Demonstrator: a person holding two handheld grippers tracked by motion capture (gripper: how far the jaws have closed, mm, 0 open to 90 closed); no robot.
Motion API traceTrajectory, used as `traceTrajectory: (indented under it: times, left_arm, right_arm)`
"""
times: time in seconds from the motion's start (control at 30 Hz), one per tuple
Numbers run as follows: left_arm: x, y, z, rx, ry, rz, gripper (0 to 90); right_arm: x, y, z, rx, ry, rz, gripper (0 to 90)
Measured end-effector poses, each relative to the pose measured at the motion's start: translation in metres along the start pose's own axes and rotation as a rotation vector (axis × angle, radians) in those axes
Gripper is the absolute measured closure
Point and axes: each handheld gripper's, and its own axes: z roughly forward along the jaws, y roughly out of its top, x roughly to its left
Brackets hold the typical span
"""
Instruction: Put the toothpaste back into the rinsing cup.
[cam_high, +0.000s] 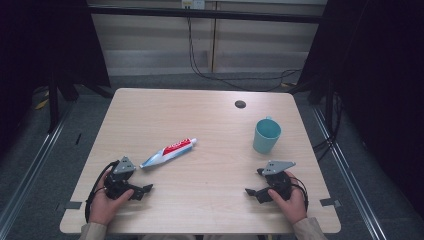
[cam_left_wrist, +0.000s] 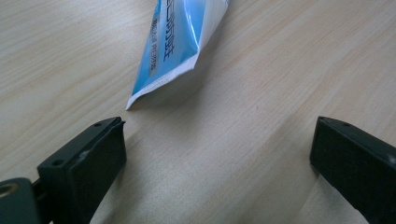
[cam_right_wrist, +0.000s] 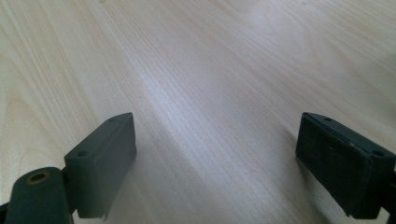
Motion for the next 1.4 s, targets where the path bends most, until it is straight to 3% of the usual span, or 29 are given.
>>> traceTrajectory:
  times: [0.3,0.4,0.47,0.53,0.7,1.0,1.1,1.13,1.2,1.3,1.37,1.4]
  left_arm:
    - [0.000,0.003,0.002,0.009,0.014,-0.011,3.0]
    - [0.002,0.011,0.001,0.056,0.025,-0.017,7.7]
    - [0.007,0.018,-0.001,0.108,0.027,-0.020,18.4]
    - [0.007,0.021,-0.001,0.131,0.023,-0.026,18.3]
    - [0.011,0.044,-0.004,0.196,0.044,0.007,18.9]
    - [0.019,0.084,0.006,0.292,0.002,0.050,21.4]
    - [0.022,0.091,0.012,0.318,-0.007,0.057,21.5]
    - [0.023,0.092,0.014,0.315,-0.026,0.041,21.5]
    - [0.024,0.096,0.018,0.332,-0.008,0.059,21.7]
    - [0.024,0.098,0.022,0.345,-0.014,0.066,21.7]
    - [0.025,0.102,0.026,0.341,-0.055,0.063,21.7]
    - [0.025,0.102,0.028,0.342,-0.053,0.068,21.7]
  right_arm:
    - [0.000,0.000,0.000,0.001,-0.003,0.000,11.8]
    - [0.000,0.000,0.000,0.001,-0.003,0.000,11.8]
    - [0.000,0.000,0.000,-0.001,0.000,0.000,11.8]
    - [0.000,0.000,0.000,0.000,-0.001,0.000,11.7]
    - [0.000,0.000,0.000,0.001,-0.003,0.000,11.8]
    - [0.000,0.000,0.000,0.001,-0.002,-0.001,11.7]
    - [0.000,0.000,0.000,0.001,-0.001,0.002,11.8]
    - [0.000,0.000,0.000,0.001,-0.001,0.002,11.7]
    - [0.000,0.000,0.000,0.001,0.000,0.002,11.8]
    - [0.000,0.000,0.000,0.001,0.000,0.002,11.8]
    - [0.000,0.000,0.000,0.001,0.000,0.002,11.8]
    - [0.000,0.000,0.000,0.001,0.000,0.002,11.8]
